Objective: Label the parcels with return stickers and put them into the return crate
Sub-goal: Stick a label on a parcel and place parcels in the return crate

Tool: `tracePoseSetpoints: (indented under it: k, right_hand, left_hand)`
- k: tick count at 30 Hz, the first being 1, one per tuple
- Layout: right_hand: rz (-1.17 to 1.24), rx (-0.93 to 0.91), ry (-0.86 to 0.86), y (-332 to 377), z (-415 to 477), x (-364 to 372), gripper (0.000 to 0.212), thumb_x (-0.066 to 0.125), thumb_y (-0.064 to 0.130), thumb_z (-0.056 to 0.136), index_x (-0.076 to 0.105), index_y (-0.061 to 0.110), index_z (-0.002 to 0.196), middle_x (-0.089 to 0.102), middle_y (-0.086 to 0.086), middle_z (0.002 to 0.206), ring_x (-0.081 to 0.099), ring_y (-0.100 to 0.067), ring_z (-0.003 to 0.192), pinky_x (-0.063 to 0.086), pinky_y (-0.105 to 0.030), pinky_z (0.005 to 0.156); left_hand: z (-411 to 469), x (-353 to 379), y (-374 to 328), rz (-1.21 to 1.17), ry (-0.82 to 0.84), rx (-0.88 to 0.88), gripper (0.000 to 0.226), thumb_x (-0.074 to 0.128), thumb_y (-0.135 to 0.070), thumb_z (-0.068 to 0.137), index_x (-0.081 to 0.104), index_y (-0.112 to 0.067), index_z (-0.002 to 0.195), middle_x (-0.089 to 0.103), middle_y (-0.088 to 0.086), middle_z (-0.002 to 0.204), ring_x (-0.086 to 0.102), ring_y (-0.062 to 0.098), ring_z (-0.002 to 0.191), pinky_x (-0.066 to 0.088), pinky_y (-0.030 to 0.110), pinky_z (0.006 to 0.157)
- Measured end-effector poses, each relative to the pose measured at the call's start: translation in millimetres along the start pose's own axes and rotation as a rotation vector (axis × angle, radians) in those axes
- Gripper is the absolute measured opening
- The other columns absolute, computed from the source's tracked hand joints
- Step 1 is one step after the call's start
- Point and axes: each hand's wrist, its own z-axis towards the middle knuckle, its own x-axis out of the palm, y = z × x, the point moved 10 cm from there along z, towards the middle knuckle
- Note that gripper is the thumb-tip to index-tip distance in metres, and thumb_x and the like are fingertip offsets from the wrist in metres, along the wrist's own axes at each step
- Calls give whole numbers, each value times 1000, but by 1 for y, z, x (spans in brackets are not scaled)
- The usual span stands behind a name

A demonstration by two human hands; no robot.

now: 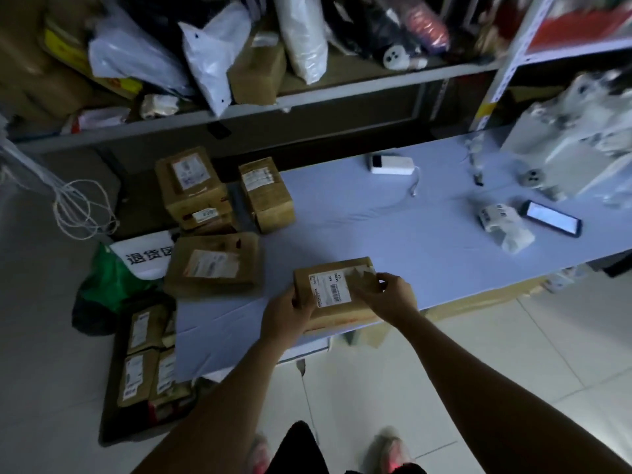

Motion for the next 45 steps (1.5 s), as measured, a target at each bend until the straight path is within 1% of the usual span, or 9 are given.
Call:
tracePoseSetpoints:
  k: [9, 18, 23, 26, 31, 33, 36, 41, 45]
  right_hand:
    - [5, -12, -56, -74, 91, -183, 55, 69, 69, 66, 70, 27, 103, 72, 3, 92, 67, -24, 89, 59, -40, 80]
    - [-6, 27, -43, -121, 225, -239, 40, 72, 51, 79, 68, 24, 109, 70, -1, 92, 66, -28, 90, 58, -39, 78]
    - [-8, -9, 32, -135, 275, -253, 57, 72, 60, 79, 65, 23, 122, 71, 1, 104, 67, -25, 95, 57, -43, 82]
    - [-29, -46, 58, -137, 299, -266, 60, 65, 70, 81, 70, 25, 119, 74, 5, 106, 69, -18, 94, 58, -35, 84]
    - [-180, -240, -10, -137, 350, -322, 55, 75, 46, 86, 63, 17, 131, 68, -4, 123, 67, -24, 109, 56, -37, 89]
    - [-289, -282, 19, -149, 367, -338, 69, 78, 46, 84, 55, 18, 142, 59, -6, 137, 56, -27, 124, 50, -41, 99]
    - [-421, -277, 49, -184, 388, -362, 88, 80, 50, 80, 39, 22, 153, 44, -7, 151, 42, -30, 137, 39, -48, 111]
    - [-657, -232, 225, -243, 413, -372, 97, 80, 57, 75, 32, 20, 151, 41, -8, 146, 41, -30, 135, 42, -48, 105]
    - [-668, -271, 239, -258, 416, -375, 86, 77, 61, 76, 41, 19, 142, 49, -6, 135, 48, -28, 127, 50, -45, 97]
  left_hand:
    - [66, 135, -161, -159, 120, -5, 47, 68, -51, 84, 65, -30, 126, 72, -4, 116, 69, 19, 105, 57, 41, 90]
    - [175, 242, -212, -316, 149, -106, 37, 65, -44, 75, 65, -49, 112, 73, -18, 103, 69, 8, 97, 59, 42, 87]
    - [204, 262, -236, -375, 30, -165, 35, 78, -29, 83, 62, -51, 107, 70, -21, 102, 66, -1, 95, 49, 16, 74]
    - [206, 258, -235, -331, -74, -251, 38, 81, -40, 81, 59, -48, 111, 68, -16, 109, 66, 5, 95, 54, 25, 80]
    - [203, 254, -239, -173, -270, -370, 60, 70, -50, 86, 55, -20, 136, 67, 2, 118, 65, 25, 104, 55, 42, 88]
    - [198, 258, -239, -132, -291, -421, 48, 65, -52, 89, 63, -19, 123, 70, 7, 110, 66, 26, 94, 56, 40, 80]
    - [182, 270, -240, -143, -336, -501, 63, 51, -70, 84, 64, -18, 117, 68, 7, 102, 64, 26, 89, 57, 42, 77]
    - [156, 294, -251, -244, -398, -614, 46, 54, -54, 98, 58, -18, 125, 66, 6, 103, 59, 14, 78, 43, 26, 57]
    - [133, 302, -261, -296, -454, -637, 45, 60, -53, 95, 57, -23, 128, 65, 6, 108, 61, 17, 83, 49, 30, 67]
